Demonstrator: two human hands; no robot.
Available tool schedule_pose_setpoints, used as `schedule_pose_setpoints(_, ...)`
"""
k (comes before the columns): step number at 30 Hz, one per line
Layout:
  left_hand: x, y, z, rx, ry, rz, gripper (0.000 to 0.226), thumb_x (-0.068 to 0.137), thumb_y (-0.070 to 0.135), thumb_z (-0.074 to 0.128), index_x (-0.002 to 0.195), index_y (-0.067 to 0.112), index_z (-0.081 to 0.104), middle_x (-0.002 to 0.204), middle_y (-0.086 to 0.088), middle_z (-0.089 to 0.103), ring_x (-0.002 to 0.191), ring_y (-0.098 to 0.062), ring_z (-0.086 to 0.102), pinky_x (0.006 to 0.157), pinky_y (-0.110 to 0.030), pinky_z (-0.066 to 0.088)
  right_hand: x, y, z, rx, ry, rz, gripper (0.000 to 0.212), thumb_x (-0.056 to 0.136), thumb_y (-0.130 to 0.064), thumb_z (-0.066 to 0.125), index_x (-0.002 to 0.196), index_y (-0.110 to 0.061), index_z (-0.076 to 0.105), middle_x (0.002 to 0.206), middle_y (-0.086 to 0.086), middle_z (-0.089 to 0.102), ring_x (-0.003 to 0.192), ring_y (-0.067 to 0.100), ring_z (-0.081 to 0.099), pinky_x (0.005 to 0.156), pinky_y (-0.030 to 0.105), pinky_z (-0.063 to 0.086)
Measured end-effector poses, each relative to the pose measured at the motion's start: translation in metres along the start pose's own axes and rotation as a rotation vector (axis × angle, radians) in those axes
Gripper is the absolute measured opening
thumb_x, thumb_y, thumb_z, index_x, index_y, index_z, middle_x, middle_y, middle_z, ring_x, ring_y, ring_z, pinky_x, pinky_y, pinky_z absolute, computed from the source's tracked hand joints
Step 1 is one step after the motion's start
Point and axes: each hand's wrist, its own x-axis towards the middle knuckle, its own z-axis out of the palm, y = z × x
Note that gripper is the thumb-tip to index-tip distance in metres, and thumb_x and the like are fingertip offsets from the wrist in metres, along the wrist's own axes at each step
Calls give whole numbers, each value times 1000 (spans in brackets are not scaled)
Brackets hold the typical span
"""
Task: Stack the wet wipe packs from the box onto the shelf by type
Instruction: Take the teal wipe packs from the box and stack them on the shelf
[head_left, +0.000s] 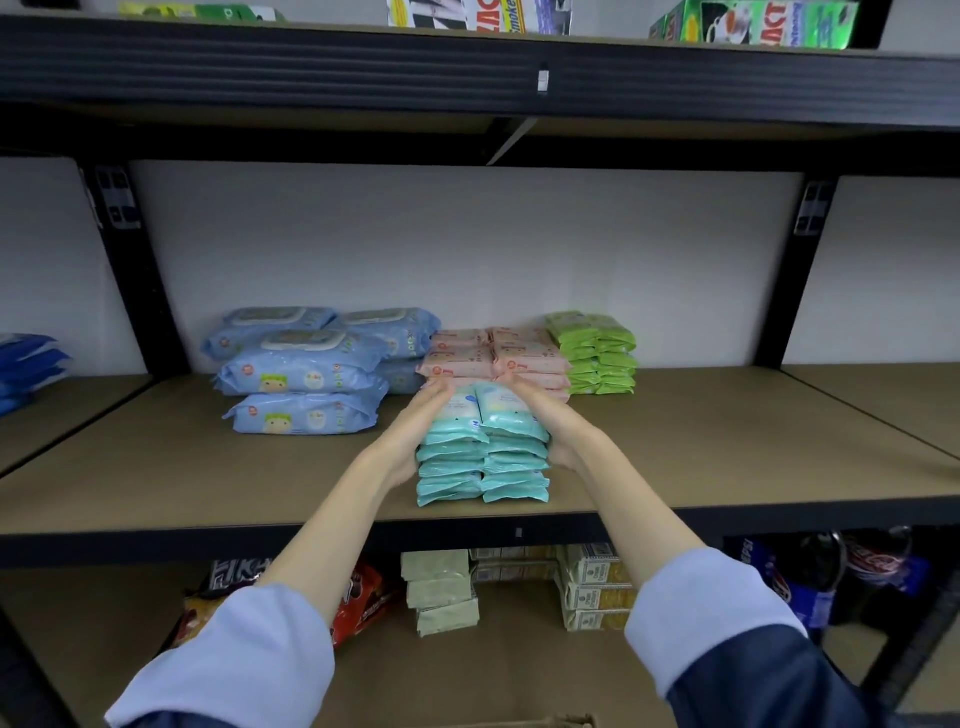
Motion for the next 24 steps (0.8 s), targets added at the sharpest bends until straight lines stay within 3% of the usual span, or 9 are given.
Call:
schedule_pose_setpoints(2,-2,2,2,49,30,35,61,90,40,55,143,25,31,143,3,41,128,-17,45,109,-40,36,-4,-1,1,-16,5,-30,79,72,-62,66,139,-27,41,137,9,51,116,28,58,96,49,49)
schedule_pose_setpoints(5,0,2,0,130,25,17,66,88,37,59,144,28,28,148,1,35,128,-19,44,108,-42,37,-4,1,3,-120,1,-94,57,87,-38,61,139,-26,41,141,4,46,120,26,54,99,45,47)
schedule_pose_setpoints(7,-1,1,0,144,12,0,68,88,34,59,145,30,23,151,-1,30,128,-22,44,107,-42,39,-2,4,2,-162,28,-118,53,88,-29,60,137,-29,42,144,4,43,122,26,51,101,45,46)
schedule_pose_setpoints(12,-3,-3,2,82,-15,-16,66,93,27,53,147,32,16,148,-3,32,122,-23,50,95,-37,46,-6,2,5,-213,15,-102,52,89,-30,58,138,-30,39,143,8,41,120,28,52,98,46,48)
schedule_pose_setpoints(19,-4,1,4,161,27,15,64,91,30,56,145,29,22,148,-4,33,124,-22,48,103,-39,42,-12,-2,2,-122,-53,-77,58,90,-42,56,143,-27,34,138,7,49,113,23,59,95,42,51)
schedule_pose_setpoints(22,-14,4,7,337,106,102,59,91,31,56,143,24,29,147,-2,34,129,-19,42,106,-34,38,-23,2,1,-131,85,-175,68,83,-54,60,141,-27,38,144,3,43,127,22,47,106,41,40)
schedule_pose_setpoints(24,-27,5,9,410,154,196,54,92,26,54,141,17,32,146,-2,37,129,-16,40,101,-24,36,-41,6,4,-213,238,-290,58,86,-48,58,137,-25,44,141,0,44,129,18,43,107,33,36)
